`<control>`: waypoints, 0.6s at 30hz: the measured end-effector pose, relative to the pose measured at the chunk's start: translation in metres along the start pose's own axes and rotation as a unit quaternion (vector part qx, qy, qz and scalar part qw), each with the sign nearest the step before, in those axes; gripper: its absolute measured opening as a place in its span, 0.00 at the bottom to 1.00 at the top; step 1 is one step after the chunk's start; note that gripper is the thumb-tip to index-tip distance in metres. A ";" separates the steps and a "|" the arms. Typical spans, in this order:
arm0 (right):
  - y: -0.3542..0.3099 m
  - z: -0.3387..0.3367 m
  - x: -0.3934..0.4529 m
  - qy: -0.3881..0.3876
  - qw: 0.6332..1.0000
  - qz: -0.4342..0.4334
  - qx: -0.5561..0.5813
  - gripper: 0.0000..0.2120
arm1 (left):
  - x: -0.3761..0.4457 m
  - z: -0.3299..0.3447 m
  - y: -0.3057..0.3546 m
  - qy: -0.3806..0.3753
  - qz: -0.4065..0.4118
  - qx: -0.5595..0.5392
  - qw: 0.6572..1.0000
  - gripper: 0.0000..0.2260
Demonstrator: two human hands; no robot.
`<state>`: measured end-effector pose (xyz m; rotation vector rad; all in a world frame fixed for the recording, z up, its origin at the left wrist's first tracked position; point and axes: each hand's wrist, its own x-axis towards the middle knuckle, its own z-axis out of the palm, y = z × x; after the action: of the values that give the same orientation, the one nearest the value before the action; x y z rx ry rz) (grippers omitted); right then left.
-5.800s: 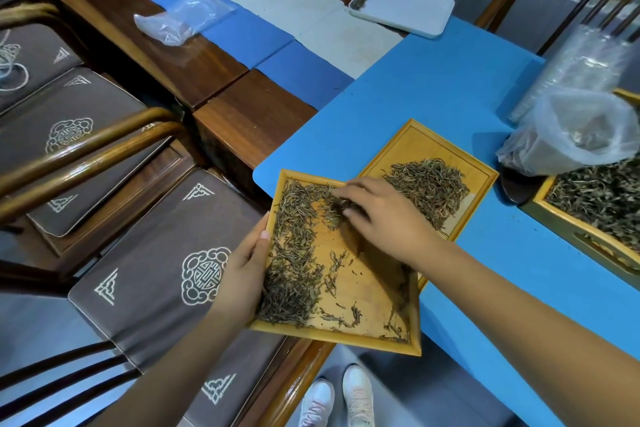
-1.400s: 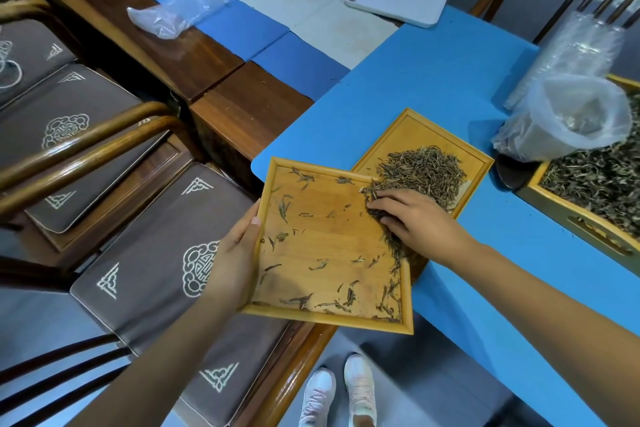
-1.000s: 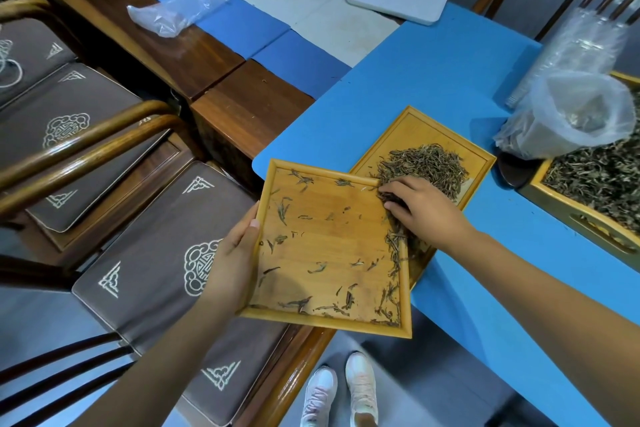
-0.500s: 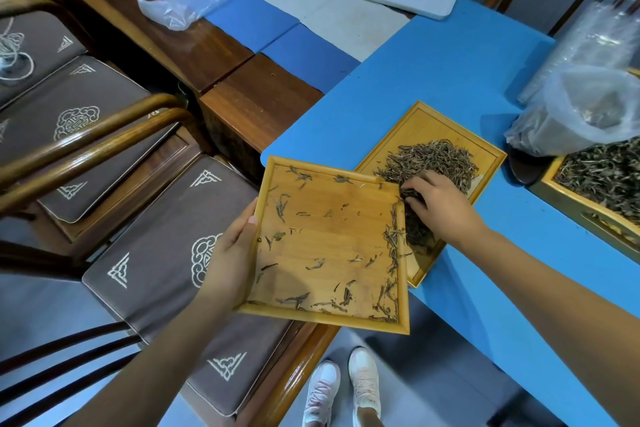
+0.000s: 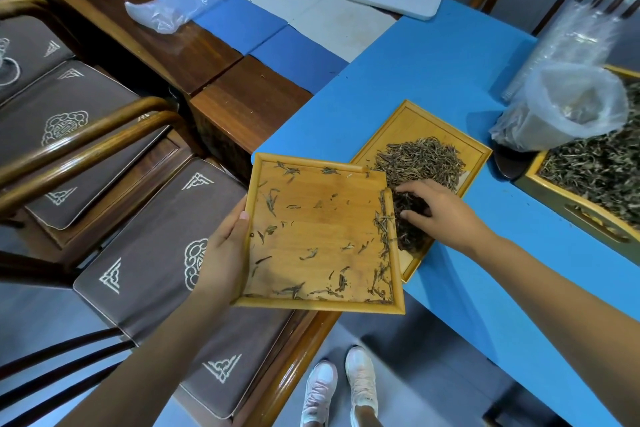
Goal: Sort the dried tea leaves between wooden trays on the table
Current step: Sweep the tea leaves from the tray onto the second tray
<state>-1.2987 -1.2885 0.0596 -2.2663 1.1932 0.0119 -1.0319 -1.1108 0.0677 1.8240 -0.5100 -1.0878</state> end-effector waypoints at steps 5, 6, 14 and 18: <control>-0.008 -0.008 -0.014 0.054 0.997 -0.022 0.046 0.16 | 0.001 0.005 0.007 -0.010 0.012 -0.013 1.000 0.16; -0.011 -0.010 -0.017 0.052 0.997 -0.037 0.053 0.16 | 0.002 0.006 0.008 -0.012 0.013 -0.009 1.000 0.16; -0.025 -0.010 -0.042 -0.071 0.986 -0.150 -0.011 0.24 | 0.007 0.019 0.025 -0.003 0.012 -0.020 1.000 0.17; -0.023 -0.005 -0.048 -0.074 0.979 -0.173 -0.072 0.21 | 0.007 0.024 0.034 -0.001 0.001 -0.043 0.999 0.17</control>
<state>-1.3116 -1.2451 0.0875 -2.5229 0.7311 0.1367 -1.0454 -1.1443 0.0892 1.7478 -0.4596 -1.0940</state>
